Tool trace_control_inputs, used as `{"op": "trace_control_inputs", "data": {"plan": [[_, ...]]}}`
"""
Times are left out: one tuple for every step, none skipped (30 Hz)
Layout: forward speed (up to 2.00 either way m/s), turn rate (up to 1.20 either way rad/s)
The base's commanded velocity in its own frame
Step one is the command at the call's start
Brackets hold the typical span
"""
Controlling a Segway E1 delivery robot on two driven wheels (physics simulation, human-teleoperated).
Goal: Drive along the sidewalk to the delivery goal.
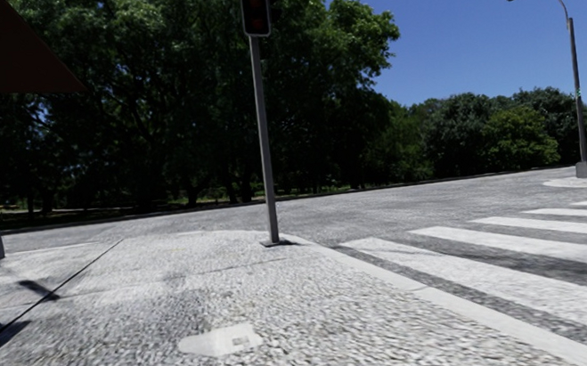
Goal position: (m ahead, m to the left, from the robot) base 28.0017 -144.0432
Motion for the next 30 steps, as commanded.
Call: {"op": "trace_control_inputs", "data": {"plan": [[1.77,-0.73],[1.77,-0.73],[1.77,-0.73],[1.77,-0.73],[1.77,-0.73],[1.77,-0.73],[1.77,-0.73],[1.76,-0.73],[1.76,-0.73],[1.76,-0.73],[1.76,-0.74],[1.76,-0.74],[1.76,-0.74],[1.76,-0.74],[1.76,-0.74],[1.76,-0.75],[1.76,-0.76],[1.76,-0.76],[1.76,-0.78],[1.76,-0.79],[1.76,-0.81],[1.76,-0.81],[1.76,-0.84],[1.76,-0.85],[1.76,-0.85],[1.76,-0.85],[1.76,-0.85],[1.76,-0.85],[1.76,-0.85],[1.76,-0.85]]}}
